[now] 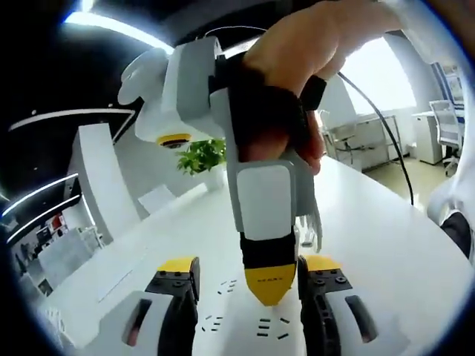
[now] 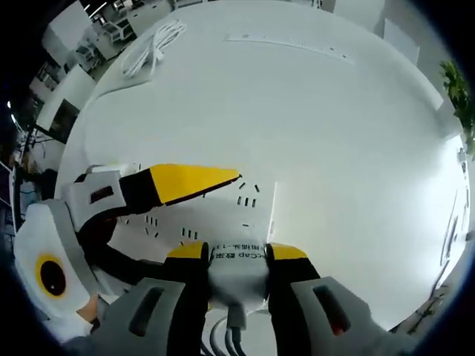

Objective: Straighten the power strip on the desk, plug the charger into it

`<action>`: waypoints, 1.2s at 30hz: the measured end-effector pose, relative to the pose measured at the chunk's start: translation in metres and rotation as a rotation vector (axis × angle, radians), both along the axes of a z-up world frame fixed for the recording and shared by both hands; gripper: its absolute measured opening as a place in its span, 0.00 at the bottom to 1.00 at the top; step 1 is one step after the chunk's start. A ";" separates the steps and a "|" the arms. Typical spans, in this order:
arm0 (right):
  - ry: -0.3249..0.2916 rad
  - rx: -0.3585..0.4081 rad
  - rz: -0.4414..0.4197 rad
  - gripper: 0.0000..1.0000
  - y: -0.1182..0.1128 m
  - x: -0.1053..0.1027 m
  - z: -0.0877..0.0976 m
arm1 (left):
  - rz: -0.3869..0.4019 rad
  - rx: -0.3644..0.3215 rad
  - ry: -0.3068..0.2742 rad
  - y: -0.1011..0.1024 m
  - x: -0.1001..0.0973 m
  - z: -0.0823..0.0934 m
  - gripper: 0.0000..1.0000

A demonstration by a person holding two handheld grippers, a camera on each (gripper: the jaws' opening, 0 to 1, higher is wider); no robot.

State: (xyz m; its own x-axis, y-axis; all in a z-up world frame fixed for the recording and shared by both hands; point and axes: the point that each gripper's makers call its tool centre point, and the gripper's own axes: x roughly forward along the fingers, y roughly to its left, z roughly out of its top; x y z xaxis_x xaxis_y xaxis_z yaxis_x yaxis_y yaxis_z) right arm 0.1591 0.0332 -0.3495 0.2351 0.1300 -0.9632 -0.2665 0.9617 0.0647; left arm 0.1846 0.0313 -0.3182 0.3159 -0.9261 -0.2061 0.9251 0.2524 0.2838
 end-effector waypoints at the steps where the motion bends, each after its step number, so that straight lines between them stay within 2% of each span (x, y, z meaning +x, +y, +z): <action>1: 0.001 -0.001 0.000 0.29 0.000 0.000 0.000 | -0.002 -0.002 0.000 -0.002 -0.001 0.000 0.55; 3: 0.002 -0.002 -0.001 0.29 0.000 0.001 0.000 | -0.007 -0.001 -0.006 -0.005 -0.002 0.000 0.54; 6: 0.001 -0.005 0.000 0.29 0.000 0.001 0.001 | -0.012 -0.004 -0.010 -0.005 0.010 -0.002 0.49; 10: -0.001 -0.002 0.002 0.29 0.000 0.000 0.001 | -0.041 -0.002 -0.005 -0.007 0.007 -0.005 0.40; 23: -0.037 0.025 0.040 0.30 0.001 0.000 0.005 | -0.063 0.001 0.000 -0.012 -0.012 -0.005 0.34; 27: -0.045 0.054 0.037 0.30 0.005 0.000 0.009 | -0.068 0.006 0.007 -0.011 -0.004 -0.009 0.32; 35: -0.075 0.065 0.073 0.31 0.005 0.000 0.016 | -0.071 0.006 0.010 -0.011 -0.002 -0.010 0.31; 36: -0.079 0.070 0.076 0.31 0.005 0.000 0.018 | -0.071 0.005 0.015 -0.010 0.004 -0.011 0.30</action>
